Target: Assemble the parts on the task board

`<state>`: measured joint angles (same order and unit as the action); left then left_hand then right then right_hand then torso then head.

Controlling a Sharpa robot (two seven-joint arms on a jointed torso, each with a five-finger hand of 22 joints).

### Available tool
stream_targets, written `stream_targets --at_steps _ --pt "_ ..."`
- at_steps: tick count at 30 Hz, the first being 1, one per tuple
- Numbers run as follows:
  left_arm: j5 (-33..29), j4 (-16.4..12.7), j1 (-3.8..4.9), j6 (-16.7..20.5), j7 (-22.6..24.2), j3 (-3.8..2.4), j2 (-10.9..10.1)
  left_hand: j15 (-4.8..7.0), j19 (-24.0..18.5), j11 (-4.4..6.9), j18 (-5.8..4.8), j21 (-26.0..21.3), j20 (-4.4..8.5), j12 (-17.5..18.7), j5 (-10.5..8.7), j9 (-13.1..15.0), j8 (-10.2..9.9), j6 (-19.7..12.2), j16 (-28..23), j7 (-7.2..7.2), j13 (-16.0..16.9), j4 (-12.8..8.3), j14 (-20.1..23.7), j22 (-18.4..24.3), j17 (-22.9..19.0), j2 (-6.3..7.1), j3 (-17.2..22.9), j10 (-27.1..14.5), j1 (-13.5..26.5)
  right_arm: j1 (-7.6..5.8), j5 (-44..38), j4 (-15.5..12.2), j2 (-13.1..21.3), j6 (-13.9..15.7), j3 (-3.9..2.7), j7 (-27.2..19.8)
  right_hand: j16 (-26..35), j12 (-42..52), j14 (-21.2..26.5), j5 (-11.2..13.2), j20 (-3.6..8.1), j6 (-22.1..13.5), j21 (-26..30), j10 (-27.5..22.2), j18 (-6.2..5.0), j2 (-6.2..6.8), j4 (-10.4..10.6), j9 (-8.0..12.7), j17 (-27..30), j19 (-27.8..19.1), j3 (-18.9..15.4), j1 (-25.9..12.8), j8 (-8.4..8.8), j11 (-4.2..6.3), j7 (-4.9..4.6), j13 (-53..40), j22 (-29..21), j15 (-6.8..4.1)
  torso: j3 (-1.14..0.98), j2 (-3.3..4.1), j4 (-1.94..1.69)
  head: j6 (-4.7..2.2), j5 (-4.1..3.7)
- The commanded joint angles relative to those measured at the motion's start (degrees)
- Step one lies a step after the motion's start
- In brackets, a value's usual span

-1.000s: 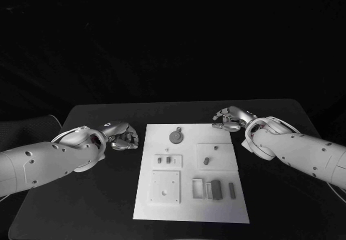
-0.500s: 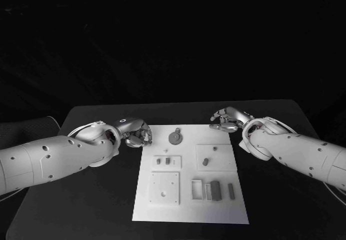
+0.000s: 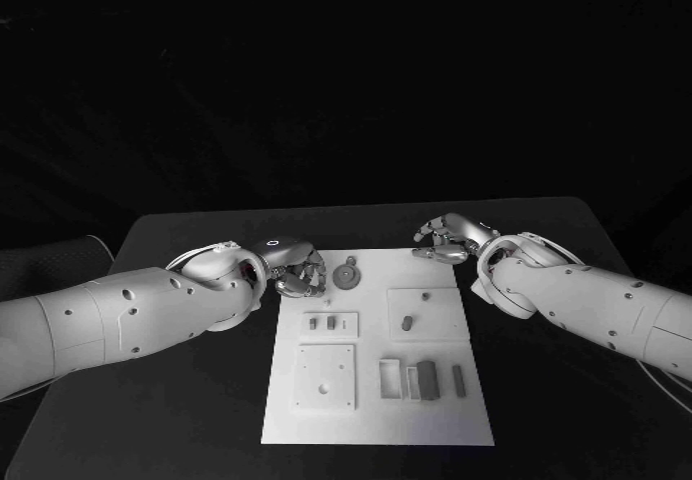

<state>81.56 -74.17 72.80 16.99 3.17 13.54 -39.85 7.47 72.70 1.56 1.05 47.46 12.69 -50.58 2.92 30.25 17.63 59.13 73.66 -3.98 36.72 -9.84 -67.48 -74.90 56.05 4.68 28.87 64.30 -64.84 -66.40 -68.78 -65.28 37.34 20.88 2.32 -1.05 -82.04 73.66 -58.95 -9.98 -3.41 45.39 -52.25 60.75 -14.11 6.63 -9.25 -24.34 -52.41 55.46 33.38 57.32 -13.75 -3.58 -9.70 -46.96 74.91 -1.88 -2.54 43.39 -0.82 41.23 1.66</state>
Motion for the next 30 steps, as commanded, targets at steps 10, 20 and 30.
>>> stream_targets --at_steps 10,20,30 --pt "1.67 1.74 -0.88 -3.55 -0.07 0.0 1.68 -0.06 -0.28 -0.33 5.81 0.18 0.23 0.32 0.29 -0.12 -0.63 -0.24 -0.39 -1.17 0.02 -0.5 0.16 -1.06 0.21 -0.15 0.14 -0.41 -0.55 0.02 -0.09 0.03 -0.11 -0.7 -0.01 -0.23 -0.24 0.31 0.14 -0.21 0.38 0.02 0.27 -0.29 -0.89 -0.05 0.29 0.07 0.09 0.09 0.02 -0.6 -0.26 -0.15 -0.56 0.09 0.47 -0.4 0.02 -0.03 -0.08 0.63 -0.51" --pt "1.65 1.94 -1.08 -3.99 0.14 0.0 2.21 -0.11 -0.3 -0.38 5.82 0.19 0.21 0.28 0.29 -0.14 -0.71 -0.36 -0.41 -1.22 0.06 -0.68 0.18 -1.08 0.25 -0.08 0.02 -0.48 -0.55 0.02 -0.09 0.02 -0.22 -0.65 -0.01 -0.23 -0.24 0.31 0.15 -0.22 0.38 0.01 0.27 -0.29 -0.89 -0.04 0.28 0.08 0.09 0.08 0.03 -0.6 -0.26 -0.15 -0.56 0.09 0.47 -0.4 0.12 -0.04 -0.1 0.7 -0.57" --pt "1.69 1.95 -1.08 -4.63 0.28 0.0 2.21 -0.13 -0.32 -0.4 5.84 0.19 0.19 0.25 0.3 -0.13 -0.72 -0.36 -0.43 -1.23 0.09 -0.87 0.2 -1.08 0.29 -0.09 0.0 -0.55 -0.65 0.02 -0.09 0.02 -0.27 -0.65 -0.01 -0.25 -0.24 0.31 0.15 -0.22 0.39 -0.01 0.27 -0.29 -0.89 -0.03 0.25 0.09 0.09 0.08 0.03 -0.57 -0.26 -0.15 -0.56 0.1 0.47 -0.4 0.04 -0.05 -0.13 0.9 -0.4"
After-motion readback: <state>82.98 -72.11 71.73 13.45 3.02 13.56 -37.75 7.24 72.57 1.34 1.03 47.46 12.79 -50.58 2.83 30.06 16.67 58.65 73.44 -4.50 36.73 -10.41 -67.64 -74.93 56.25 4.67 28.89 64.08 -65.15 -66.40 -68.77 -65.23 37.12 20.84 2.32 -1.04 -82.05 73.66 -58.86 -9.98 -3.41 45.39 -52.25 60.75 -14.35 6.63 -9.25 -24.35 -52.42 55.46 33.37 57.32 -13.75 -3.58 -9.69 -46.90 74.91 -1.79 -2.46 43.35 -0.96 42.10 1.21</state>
